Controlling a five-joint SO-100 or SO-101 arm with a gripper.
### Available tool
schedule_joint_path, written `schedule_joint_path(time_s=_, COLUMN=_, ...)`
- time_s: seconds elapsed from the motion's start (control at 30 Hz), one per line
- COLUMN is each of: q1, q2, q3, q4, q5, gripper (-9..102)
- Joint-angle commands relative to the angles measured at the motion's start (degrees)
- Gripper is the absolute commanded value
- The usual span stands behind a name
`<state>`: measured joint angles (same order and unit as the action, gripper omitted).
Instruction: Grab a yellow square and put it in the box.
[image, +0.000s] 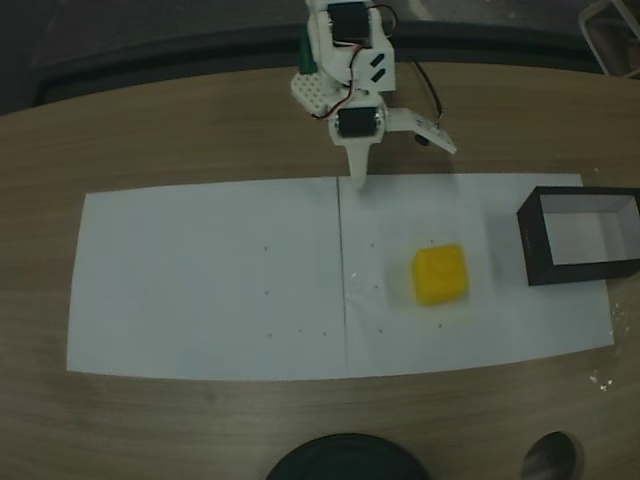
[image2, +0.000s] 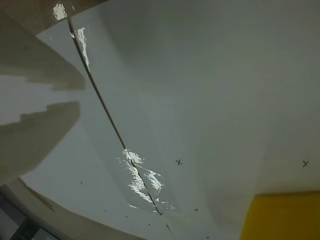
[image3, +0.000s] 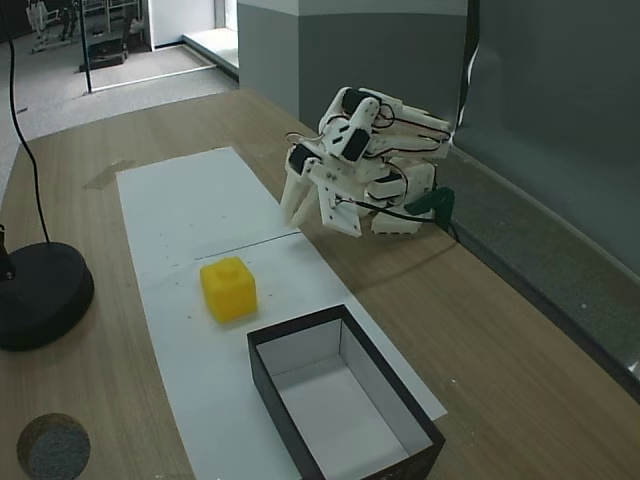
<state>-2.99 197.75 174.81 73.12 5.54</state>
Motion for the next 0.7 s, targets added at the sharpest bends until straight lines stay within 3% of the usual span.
schedule_joint_path(time_s=0.0, q1=-0.2, q2=1.4, q3=-2.8, q4=0.3, q5=0.6, gripper=0)
schedule_joint_path(time_s=0.1, q1=-0.2, q2=1.4, q3=-2.5, q4=-1.0, q5=0.7, gripper=0)
schedule_joint_path(time_s=0.23, q1=0.5, q2=1.4, q3=-3.2, q4=-9.1, q5=-0.8, gripper=3)
schedule_joint_path(time_s=0.4, q1=-1.8, q2=1.2, q3=-8.7, q4=-11.7, q5=-17.1, gripper=16)
schedule_joint_path(time_s=0.53, q1=-6.3, q2=-2.1, q3=-20.5, q4=-10.3, q5=-15.3, gripper=21)
schedule_joint_path(time_s=0.67, q1=-6.6, q2=-16.9, q3=-34.3, q4=-3.1, q5=-11.0, gripper=33)
